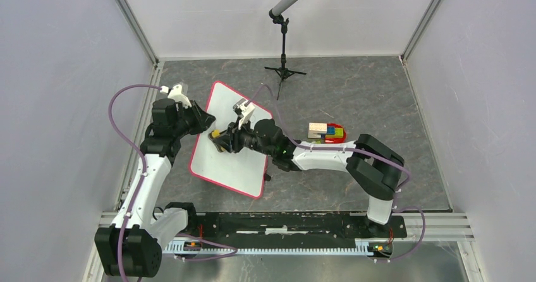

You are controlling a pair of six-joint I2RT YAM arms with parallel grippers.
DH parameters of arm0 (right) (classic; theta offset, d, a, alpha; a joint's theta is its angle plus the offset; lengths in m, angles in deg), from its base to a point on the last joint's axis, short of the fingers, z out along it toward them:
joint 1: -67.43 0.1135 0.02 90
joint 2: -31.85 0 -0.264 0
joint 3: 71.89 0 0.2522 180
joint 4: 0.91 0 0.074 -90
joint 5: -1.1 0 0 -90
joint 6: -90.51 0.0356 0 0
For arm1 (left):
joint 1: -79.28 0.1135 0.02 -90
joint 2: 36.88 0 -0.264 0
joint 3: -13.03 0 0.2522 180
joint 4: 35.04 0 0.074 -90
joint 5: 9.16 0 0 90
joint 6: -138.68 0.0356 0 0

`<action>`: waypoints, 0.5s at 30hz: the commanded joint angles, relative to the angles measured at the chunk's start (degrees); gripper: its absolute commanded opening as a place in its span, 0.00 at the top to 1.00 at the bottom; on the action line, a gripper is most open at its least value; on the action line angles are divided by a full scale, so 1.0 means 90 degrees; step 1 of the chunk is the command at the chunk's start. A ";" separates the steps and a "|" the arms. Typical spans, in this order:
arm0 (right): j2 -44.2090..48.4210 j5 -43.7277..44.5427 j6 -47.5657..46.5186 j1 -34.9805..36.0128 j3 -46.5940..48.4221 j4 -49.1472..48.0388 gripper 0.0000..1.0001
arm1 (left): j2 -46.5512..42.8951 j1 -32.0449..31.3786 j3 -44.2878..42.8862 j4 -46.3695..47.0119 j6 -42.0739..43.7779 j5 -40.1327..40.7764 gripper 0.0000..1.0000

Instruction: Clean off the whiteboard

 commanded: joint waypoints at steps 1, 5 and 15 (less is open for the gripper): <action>-0.0452 -0.0481 0.0581 -0.0448 0.0084 0.0035 0.81 | 0.0016 -0.0121 0.0021 -0.0453 -0.0099 -0.0239 0.98; -0.0608 -0.0352 0.0992 -0.1022 -0.0912 -0.0407 0.81 | -0.0020 -0.0112 0.0018 -0.0453 -0.0104 -0.0271 0.98; -0.0167 0.0233 0.0379 -0.1025 -0.1194 0.0321 0.82 | -0.0018 -0.0122 0.0022 -0.0380 -0.0161 -0.0419 0.98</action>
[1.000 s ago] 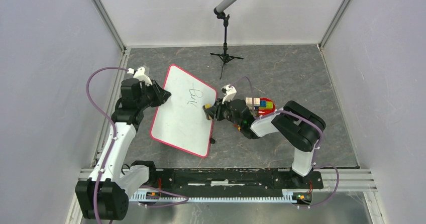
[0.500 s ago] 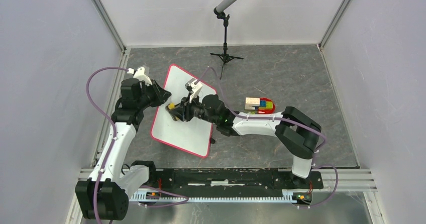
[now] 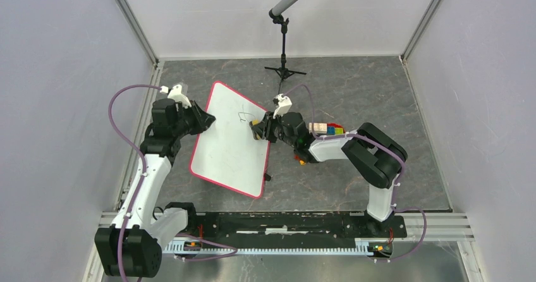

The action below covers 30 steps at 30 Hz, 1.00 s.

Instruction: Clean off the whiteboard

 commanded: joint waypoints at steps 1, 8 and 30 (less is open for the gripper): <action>0.0274 0.0332 -0.0601 0.0700 0.0333 0.1112 0.82 | 0.0002 -0.0124 0.0031 -0.0356 -0.0153 -0.0452 0.98; 0.0072 0.0654 -0.1564 0.1659 0.2185 0.1708 0.81 | 0.0034 -0.0131 0.0042 -0.0353 -0.0148 -0.0415 0.98; -0.0435 0.0498 -0.0567 0.0414 0.1352 0.1486 0.81 | 0.0060 -0.0144 0.0043 -0.0336 -0.0178 -0.0532 0.98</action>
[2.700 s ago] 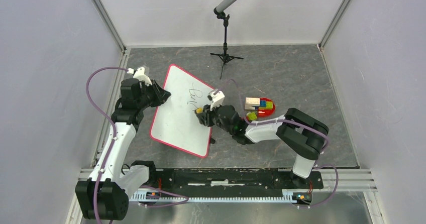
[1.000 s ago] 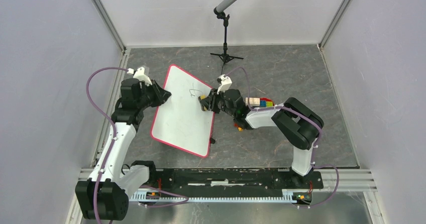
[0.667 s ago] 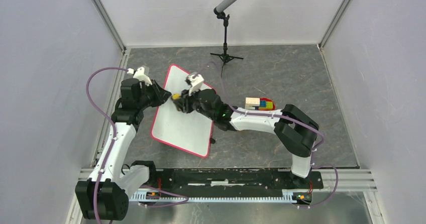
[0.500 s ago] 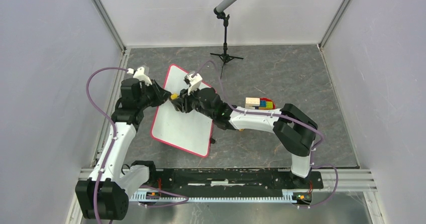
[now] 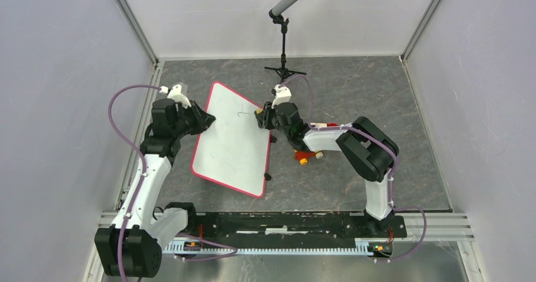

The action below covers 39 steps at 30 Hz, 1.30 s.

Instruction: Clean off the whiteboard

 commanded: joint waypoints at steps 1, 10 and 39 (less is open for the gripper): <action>0.0114 -0.0422 -0.0229 0.0797 0.0683 0.0815 0.81 | 0.0058 -0.0141 0.0051 -0.0344 -0.0100 -0.0459 0.98; -0.0390 -0.0488 -0.0470 0.1149 0.2491 0.1182 0.80 | 0.0095 -0.0138 0.0053 -0.0344 -0.0090 -0.0404 0.98; -0.1235 -0.0317 -0.0364 0.0708 0.3572 0.1885 0.81 | -0.0003 -0.0146 0.0076 -0.0344 -0.0071 -0.0410 0.98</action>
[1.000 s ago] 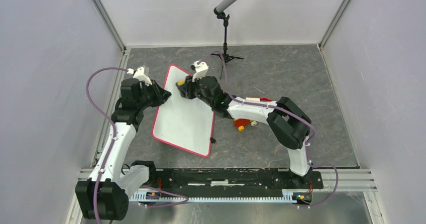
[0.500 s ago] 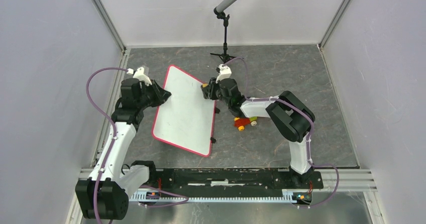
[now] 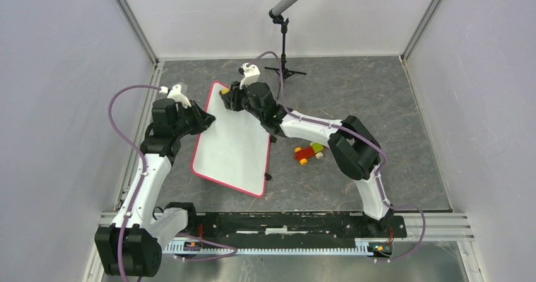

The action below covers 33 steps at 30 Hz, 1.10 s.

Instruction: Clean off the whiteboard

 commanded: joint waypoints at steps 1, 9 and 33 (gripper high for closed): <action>-0.0590 -0.0380 0.0063 -0.0006 0.0534 0.0449 0.81 | -0.0028 -0.0155 0.0089 -0.0361 0.0000 -0.0432 0.98; -0.0009 -0.0304 0.0198 -0.0474 -0.1734 -0.0137 0.81 | -0.0026 -0.0155 0.0068 -0.0361 -0.0015 -0.0526 0.98; 0.1610 -0.0757 -0.0650 0.1090 -0.2928 -0.0317 0.81 | 0.0031 -0.0160 0.0045 -0.0419 0.0068 -0.0276 0.98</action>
